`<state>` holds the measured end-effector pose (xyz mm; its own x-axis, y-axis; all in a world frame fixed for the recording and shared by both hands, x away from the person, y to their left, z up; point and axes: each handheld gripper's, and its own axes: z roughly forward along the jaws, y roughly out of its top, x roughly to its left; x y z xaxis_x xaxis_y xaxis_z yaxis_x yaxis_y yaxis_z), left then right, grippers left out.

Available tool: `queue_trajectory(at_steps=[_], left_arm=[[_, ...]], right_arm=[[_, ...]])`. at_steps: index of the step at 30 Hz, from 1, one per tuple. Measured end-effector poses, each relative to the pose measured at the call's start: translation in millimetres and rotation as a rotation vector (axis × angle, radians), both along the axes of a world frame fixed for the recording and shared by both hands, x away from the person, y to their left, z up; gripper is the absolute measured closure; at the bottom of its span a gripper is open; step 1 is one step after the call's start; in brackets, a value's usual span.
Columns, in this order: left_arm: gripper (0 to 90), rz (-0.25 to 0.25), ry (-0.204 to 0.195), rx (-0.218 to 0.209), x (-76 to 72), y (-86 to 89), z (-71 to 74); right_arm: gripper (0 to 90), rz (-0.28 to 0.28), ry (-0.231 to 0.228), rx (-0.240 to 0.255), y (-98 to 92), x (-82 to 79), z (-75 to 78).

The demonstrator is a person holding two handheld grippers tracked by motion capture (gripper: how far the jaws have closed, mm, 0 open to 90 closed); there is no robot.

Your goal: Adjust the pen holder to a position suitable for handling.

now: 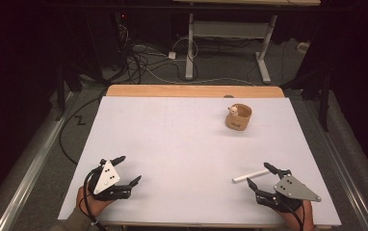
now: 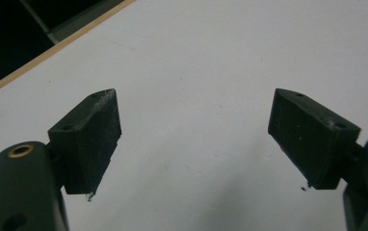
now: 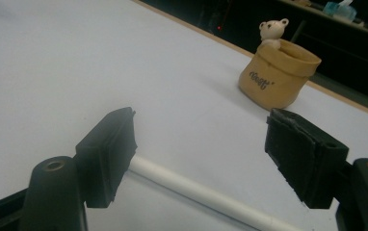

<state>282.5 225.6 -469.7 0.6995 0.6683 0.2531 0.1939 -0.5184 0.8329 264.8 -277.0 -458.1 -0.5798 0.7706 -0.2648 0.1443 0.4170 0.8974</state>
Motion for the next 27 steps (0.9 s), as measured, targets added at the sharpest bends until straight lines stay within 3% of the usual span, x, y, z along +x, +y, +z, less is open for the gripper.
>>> queue_trajectory(at_steps=[5,8,16,23,27], left_arm=[[19.2,-0.003,-0.025,-0.010,-3.2,0.8,0.0],[19.1,-0.006,-0.018,-0.001,-4.0,0.6,-1.2],[19.2,-0.013,0.007,0.013,-4.4,0.5,-3.2],[19.2,-0.007,0.027,0.023,-4.4,0.3,-5.7],[19.2,-0.002,0.028,0.018,-4.9,1.7,-5.5]], right_arm=[[28.7,0.010,0.030,-0.009,1.2,4.3,-2.1],[29.2,0.008,0.015,-0.007,1.7,4.7,-1.4],[31.4,-0.012,0.031,0.012,-3.6,18.6,2.6],[32.0,0.031,0.063,-0.006,-3.2,46.6,13.1],[31.5,0.050,0.084,-0.051,0.3,73.2,28.1]])
